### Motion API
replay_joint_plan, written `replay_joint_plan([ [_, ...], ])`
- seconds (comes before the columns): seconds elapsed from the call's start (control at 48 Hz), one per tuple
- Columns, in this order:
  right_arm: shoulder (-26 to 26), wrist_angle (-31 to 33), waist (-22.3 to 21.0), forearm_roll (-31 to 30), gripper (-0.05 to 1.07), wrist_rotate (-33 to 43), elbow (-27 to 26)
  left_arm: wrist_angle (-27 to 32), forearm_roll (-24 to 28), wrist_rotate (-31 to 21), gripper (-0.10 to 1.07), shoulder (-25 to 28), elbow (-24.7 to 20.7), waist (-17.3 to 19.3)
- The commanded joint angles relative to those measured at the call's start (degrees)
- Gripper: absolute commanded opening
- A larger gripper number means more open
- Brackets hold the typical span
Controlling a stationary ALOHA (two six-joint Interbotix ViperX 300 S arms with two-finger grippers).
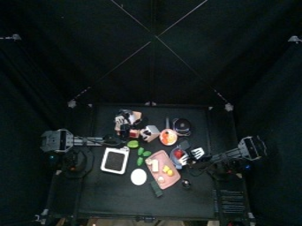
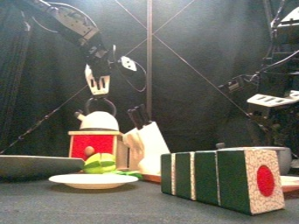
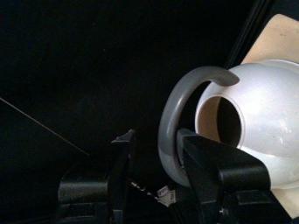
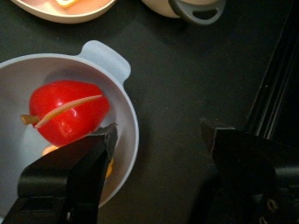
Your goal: Place kettle on drawer
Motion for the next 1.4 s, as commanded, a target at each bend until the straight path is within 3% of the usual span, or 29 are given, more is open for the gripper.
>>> replay_joint_plan([
  [0.0, -0.7, 0.1, 0.1, -0.3, 1.04, 0.0, -0.5, 0.2, 0.2, -0.4, 0.8, -0.5, -1.9, -0.2],
  [0.333, -0.7, 0.2, 0.1, -0.3, 1.04, 0.0, -0.5, -0.3, -0.9, -0.5, 1.0, -0.5, -2.5, -0.4],
  [0.917, -0.7, 0.2, 0.1, -0.2, 1.04, 0.0, -0.6, -0.3, -2.5, -2.1, 1.0, -4.1, -2.6, -0.4],
  [1.375, -0.9, 0.1, -0.2, -1.1, 1.04, 0.0, -1.8, -1.0, -4.2, -6.4, 1.0, -12.3, -0.4, -1.9],
])
